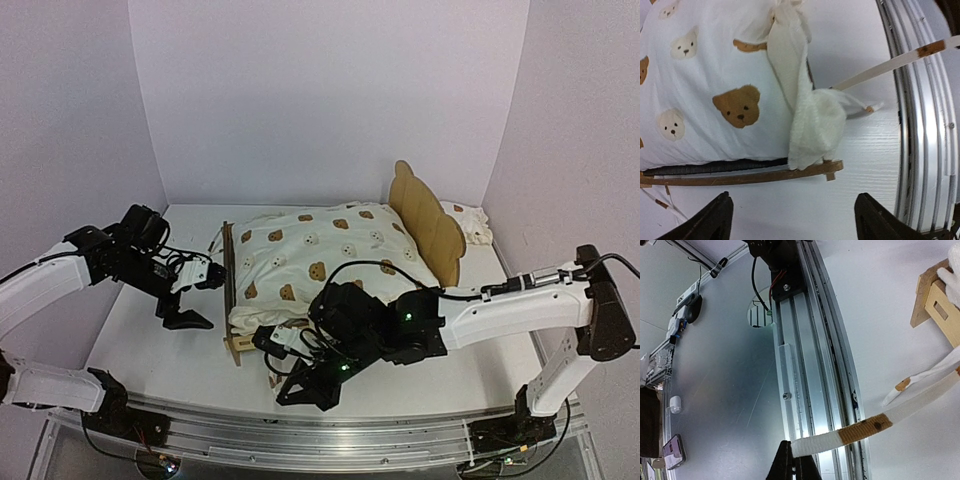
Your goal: Set up the pet bed
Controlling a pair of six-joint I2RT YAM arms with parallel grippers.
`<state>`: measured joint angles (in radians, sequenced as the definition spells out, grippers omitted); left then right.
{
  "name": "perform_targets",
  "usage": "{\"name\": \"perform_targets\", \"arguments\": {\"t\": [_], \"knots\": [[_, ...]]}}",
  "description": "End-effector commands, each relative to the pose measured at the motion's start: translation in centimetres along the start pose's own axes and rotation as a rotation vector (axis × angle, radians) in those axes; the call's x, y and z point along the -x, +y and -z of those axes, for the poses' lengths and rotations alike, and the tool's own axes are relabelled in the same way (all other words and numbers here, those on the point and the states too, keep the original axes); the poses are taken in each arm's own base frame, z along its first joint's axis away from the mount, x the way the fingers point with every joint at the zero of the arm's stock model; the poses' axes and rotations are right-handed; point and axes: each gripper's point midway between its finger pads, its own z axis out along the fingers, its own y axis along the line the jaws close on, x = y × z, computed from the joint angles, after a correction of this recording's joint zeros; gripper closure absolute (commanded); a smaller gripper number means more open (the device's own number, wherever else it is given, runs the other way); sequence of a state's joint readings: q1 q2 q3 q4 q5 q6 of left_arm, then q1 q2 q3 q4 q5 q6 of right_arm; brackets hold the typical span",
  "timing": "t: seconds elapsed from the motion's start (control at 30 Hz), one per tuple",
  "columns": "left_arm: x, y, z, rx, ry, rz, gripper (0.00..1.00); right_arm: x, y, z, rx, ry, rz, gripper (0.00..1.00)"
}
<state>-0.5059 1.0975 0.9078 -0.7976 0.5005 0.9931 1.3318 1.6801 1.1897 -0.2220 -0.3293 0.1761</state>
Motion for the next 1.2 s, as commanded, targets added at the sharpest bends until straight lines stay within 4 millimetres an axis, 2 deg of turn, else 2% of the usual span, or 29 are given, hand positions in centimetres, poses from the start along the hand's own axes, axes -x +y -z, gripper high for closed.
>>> {"name": "perform_targets", "arguments": {"t": [0.0, 0.1, 0.17, 0.33, 0.43, 0.6, 0.73, 0.9, 0.97, 1.17], "knots": [[5.1, -3.1, 2.3, -0.093, -0.225, -0.038, 0.25, 3.2, 1.7, 0.7, 0.102, -0.042, 0.022, 1.0], [6.5, -5.6, 0.3, -0.153, -0.264, -0.012, 0.32, 5.2, 0.8, 0.4, 0.085, -0.09, 0.011, 1.0], [7.3, -7.4, -1.3, -0.174, -0.272, -0.043, 0.35, 5.8, 0.4, 0.0, 0.088, -0.116, 0.005, 1.0], [8.8, -9.1, -3.5, -0.139, -0.353, -0.202, 0.34, 5.9, 0.0, -0.6, 0.093, -0.141, 0.001, 1.0], [9.2, -9.5, -4.7, -0.163, -0.379, -0.213, 0.4, 6.0, -0.3, -0.4, 0.077, -0.163, 0.002, 1.0], [10.1, -10.6, -4.9, -0.213, -0.45, -0.231, 0.5, 6.3, -0.9, 0.1, 0.062, -0.186, -0.006, 1.0], [9.9, -11.6, -5.3, -0.252, -0.476, -0.247, 0.54, 7.0, -1.4, 0.7, 0.072, -0.244, -0.025, 1.0], [10.9, -9.4, -5.3, -0.132, -0.541, -0.106, 0.61, 6.7, -2.0, 1.1, 0.094, -0.282, -0.066, 1.0], [10.6, -9.0, -5.3, -0.096, -0.564, -0.062, 0.61, 6.1, -2.2, 1.3, 0.092, -0.278, -0.082, 1.0], [9.7, -10.8, -4.7, -0.122, -0.626, -0.117, 0.51, 5.0, -2.5, 1.7, 0.093, -0.268, -0.109, 1.0]]}}
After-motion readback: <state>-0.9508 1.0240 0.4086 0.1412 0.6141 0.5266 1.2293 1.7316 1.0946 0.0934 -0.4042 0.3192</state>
